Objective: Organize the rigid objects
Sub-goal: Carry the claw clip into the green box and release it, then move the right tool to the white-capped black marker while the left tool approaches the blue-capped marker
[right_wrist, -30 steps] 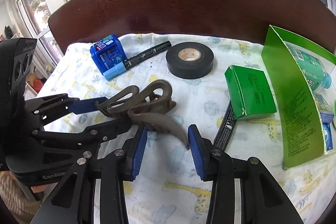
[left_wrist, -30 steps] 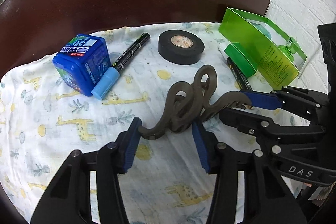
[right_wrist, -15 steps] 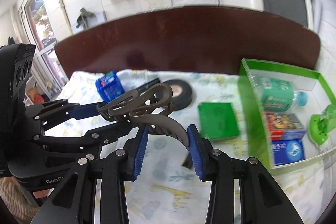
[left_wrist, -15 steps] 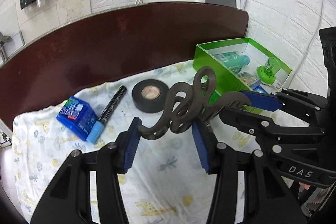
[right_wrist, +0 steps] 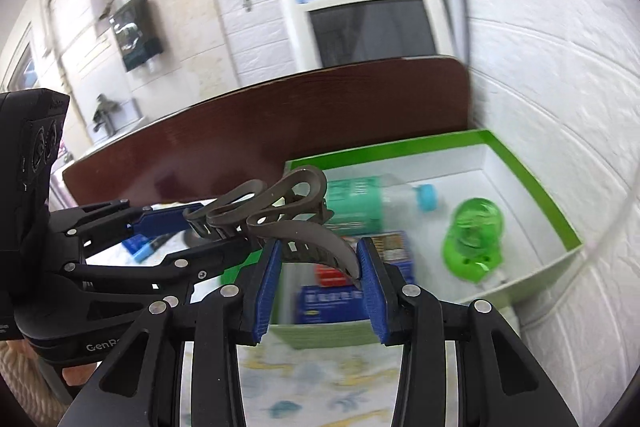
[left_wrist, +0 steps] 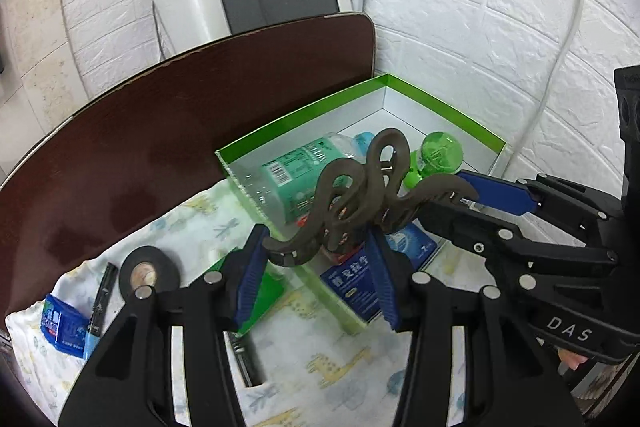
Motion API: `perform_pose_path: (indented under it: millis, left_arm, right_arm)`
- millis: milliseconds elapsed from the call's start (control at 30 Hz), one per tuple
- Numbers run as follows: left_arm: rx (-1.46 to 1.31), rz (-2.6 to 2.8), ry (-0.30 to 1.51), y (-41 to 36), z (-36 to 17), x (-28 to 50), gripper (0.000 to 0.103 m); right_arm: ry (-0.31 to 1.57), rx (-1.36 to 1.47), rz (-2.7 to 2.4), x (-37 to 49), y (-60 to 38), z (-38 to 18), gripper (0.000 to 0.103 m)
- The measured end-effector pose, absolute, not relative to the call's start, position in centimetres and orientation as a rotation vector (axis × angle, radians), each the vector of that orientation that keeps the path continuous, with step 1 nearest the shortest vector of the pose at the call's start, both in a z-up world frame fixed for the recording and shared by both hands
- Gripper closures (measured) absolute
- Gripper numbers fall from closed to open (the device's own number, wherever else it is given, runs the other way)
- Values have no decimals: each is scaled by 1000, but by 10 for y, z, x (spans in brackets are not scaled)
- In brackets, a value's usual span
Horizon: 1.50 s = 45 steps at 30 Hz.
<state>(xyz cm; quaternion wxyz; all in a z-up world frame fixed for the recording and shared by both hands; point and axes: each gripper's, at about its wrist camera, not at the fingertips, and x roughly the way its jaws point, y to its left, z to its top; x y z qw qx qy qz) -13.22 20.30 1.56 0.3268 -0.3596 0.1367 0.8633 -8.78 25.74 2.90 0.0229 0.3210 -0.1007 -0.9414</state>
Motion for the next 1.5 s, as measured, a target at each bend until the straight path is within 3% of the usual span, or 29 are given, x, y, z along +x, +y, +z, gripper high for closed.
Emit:
perform_pose_path:
  millis: [300, 633, 867, 1000, 1233, 1500]
  left_arm:
    - [-1021, 2221, 420, 263, -2, -150, 56]
    - [-1040, 2220, 468, 270, -10, -147, 52]
    - [-1032, 2304, 380, 232, 2, -147, 52]
    - [-1032, 2387, 322, 196, 7, -153, 46]
    - [-1140, 2479, 185, 125, -7, -166, 45]
    - [-1175, 2397, 254, 104, -37, -152, 45]
  right_arm:
    - [-407, 1036, -2950, -99, 315, 7, 61]
    - [-462, 1035, -2971, -102, 336, -2, 61]
    - [-485, 1025, -3012, -94, 338, 5, 61]
    - [-515, 1019, -3024, -89, 336, 11, 61]
    - [-416, 1007, -2928, -97, 292, 19, 61]
    - [-352, 1036, -2820, -117, 239, 19, 61]
